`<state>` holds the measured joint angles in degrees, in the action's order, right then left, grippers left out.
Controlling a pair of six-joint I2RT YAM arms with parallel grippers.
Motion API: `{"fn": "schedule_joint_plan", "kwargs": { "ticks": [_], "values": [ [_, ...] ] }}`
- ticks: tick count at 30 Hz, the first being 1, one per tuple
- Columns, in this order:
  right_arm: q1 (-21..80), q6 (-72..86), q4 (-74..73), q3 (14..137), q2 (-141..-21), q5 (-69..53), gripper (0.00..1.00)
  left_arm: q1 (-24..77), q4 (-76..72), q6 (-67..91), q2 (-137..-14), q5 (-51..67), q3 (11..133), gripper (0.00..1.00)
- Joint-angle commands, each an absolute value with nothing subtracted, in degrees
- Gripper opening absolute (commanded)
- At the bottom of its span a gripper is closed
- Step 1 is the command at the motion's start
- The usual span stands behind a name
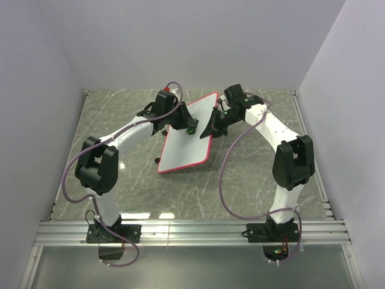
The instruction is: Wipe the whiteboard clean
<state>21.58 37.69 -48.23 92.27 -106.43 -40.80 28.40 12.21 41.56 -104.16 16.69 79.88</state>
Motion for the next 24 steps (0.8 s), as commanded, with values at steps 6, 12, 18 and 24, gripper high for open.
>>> {"fn": "schedule_joint_plan", "kwargs": {
  "ticks": [6, 12, 18, 24],
  "values": [
    [25.4, 36.3, -48.07, 91.49, -107.49, -36.65, 0.0, 32.35, 16.52, 40.52, -112.67, 25.84, 84.63, 0.0],
    [25.58, 35.16, -50.8, 95.09, -108.89, -35.68, 0.0, 25.32, 17.05, 38.76, -118.21, 25.58, 80.26, 0.0],
    [25.66, 34.63, -51.94, 96.07, -109.16, -34.8, 0.0, 20.04, 16.96, 34.02, -120.06, 23.12, 74.19, 0.0],
    [25.58, 35.07, -51.5, 96.15, -109.77, -34.98, 0.0, 19.95, 18.28, 32.69, -119.36, 22.5, 73.83, 0.0]
  ]
}}
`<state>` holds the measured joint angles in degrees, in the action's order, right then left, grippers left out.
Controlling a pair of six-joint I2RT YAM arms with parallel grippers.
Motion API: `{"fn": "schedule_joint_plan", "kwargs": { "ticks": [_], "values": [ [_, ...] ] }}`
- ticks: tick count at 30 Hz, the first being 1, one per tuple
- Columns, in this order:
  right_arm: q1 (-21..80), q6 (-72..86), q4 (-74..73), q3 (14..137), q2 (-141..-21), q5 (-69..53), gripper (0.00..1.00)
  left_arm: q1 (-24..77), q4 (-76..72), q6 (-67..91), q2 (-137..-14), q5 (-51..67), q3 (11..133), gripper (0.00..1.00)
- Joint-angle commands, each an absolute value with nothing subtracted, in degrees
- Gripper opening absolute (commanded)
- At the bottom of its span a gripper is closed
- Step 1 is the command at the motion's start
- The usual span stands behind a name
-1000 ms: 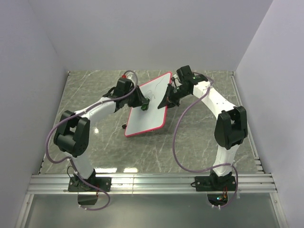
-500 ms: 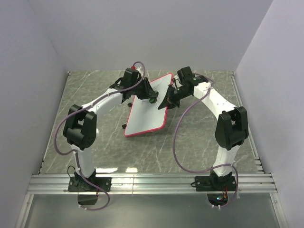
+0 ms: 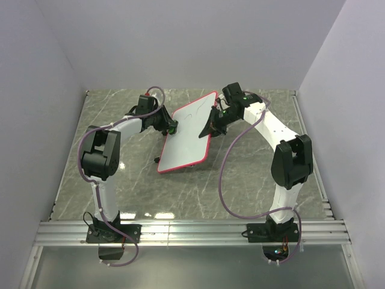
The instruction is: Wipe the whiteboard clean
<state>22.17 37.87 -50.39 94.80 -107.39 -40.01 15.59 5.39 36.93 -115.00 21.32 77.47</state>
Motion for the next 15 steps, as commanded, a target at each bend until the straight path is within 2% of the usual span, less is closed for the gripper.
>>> {"fn": "schedule_joint_plan", "kwargs": {
  "ticks": [1, 9, 15],
  "values": [
    [25.66, 35.07, -51.59, 96.41, -109.78, -35.07, 0.0, 19.95, 17.59, 33.39, -118.4, 23.37, 73.48, 0.0],
    [25.66, 35.24, -51.5, 97.03, -110.22, -35.07, 0.0, 26.45, 19.78, 38.14, -113.48, 26.1, 79.8, 0.0],
    [25.75, 35.16, -51.77, 97.74, -110.13, -35.25, 0.0, 30.76, 13.28, 45.96, -106.19, 28.39, 74.01, 0.0]
  ]
}}
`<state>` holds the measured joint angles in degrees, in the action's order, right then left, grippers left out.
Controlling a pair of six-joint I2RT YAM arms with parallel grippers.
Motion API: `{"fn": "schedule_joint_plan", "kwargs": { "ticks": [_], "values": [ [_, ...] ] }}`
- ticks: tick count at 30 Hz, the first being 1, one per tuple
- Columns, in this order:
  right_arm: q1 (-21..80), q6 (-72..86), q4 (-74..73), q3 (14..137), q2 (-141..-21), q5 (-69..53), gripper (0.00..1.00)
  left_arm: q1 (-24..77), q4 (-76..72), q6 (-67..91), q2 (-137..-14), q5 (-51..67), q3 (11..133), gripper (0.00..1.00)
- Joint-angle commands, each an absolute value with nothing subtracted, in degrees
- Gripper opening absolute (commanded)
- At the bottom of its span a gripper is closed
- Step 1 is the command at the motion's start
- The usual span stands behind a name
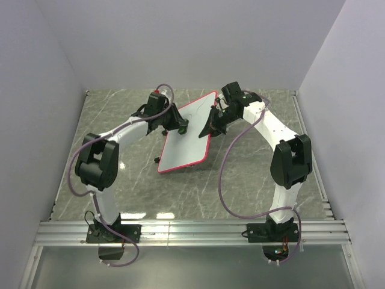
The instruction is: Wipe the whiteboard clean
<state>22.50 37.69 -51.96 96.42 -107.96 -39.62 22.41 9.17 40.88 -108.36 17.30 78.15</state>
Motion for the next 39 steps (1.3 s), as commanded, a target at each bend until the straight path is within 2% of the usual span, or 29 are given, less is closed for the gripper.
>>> {"fn": "schedule_joint_plan", "kwargs": {
  "ticks": [1, 10, 19, 22, 28, 34, 39],
  "values": [
    [25.66, 35.16, -51.68, 97.47, -109.95, -35.24, 0.0, 30.67, 12.75, 46.58, -105.65, 28.48, 73.39, 0.0],
    [25.75, 35.33, -50.71, 94.57, -107.58, -35.77, 0.0, 25.15, 14.31, 43.96, -107.57, 26.72, 73.55, 0.0],
    [27.42, 33.4, -51.68, 93.34, -105.56, -35.07, 0.0, 19.25, 27.33, 34.9, -125.85, 24.26, 99.48, 0.0],
    [27.77, 33.49, -51.33, 92.64, -104.94, -35.33, 0.0, 19.25, 27.86, 34.8, -128.05, 24.52, 101.78, 0.0],
    [28.04, 33.14, -51.06, 93.16, -105.73, -36.03, 0.0, 21.08, 22.85, 36.83, -126.12, 27.42, 98.43, 0.0],
    [29.62, 32.17, -52.03, 95.45, -108.36, -36.56, 0.0, 26.8, 36.29, 33.22, -130.69, 27.69, 118.17, 0.0],
    [29.79, 31.99, -52.29, 95.8, -109.07, -36.56, 0.0, 29.0, 36.04, 35.94, -126.57, 28.21, 117.78, 0.0]
  ]
}}
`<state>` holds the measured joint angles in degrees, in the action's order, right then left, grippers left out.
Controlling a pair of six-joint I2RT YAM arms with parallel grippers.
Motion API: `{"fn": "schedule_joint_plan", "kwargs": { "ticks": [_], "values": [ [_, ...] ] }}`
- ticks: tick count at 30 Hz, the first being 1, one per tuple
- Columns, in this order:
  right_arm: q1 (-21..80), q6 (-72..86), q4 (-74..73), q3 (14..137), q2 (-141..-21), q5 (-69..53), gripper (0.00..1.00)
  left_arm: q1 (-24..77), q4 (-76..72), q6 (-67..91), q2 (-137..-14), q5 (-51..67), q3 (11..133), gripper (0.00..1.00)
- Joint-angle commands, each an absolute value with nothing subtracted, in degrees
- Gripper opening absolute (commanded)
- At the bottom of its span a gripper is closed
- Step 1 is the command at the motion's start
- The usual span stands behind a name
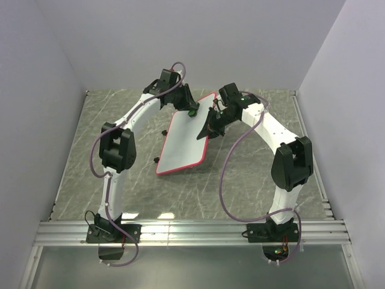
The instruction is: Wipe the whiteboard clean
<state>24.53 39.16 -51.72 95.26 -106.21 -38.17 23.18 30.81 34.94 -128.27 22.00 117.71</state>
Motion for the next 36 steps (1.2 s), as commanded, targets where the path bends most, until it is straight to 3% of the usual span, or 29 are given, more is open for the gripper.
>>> {"fn": "schedule_joint_plan", "kwargs": {
  "ticks": [1, 11, 17, 24, 36],
  "values": [
    [29.79, 31.91, -52.21, 95.71, -109.16, -36.56, 0.0, 29.09, 35.51, 36.47, -126.13, 28.82, 117.6, 0.0],
    [31.9, 30.06, -53.52, 96.06, -110.3, -35.95, 0.0, 29.09, 34.81, 42.18, -129.28, 31.99, 128.67, 0.0],
    [33.66, 29.0, -54.67, 96.33, -110.3, -34.8, 0.0, 28.65, 38.23, 42.63, -132.36, 26.91, 132.02, 0.0],
    [33.75, 29.27, -53.88, 95.54, -109.95, -35.16, 0.0, 24.97, 35.51, 42.72, -127.53, 20.75, 112.18, 0.0],
    [33.84, 29.62, -53.53, 96.24, -110.04, -35.07, 0.0, 21.01, 28.83, 40.52, -119.8, 16.7, 88.79, 0.0]
  ]
}}
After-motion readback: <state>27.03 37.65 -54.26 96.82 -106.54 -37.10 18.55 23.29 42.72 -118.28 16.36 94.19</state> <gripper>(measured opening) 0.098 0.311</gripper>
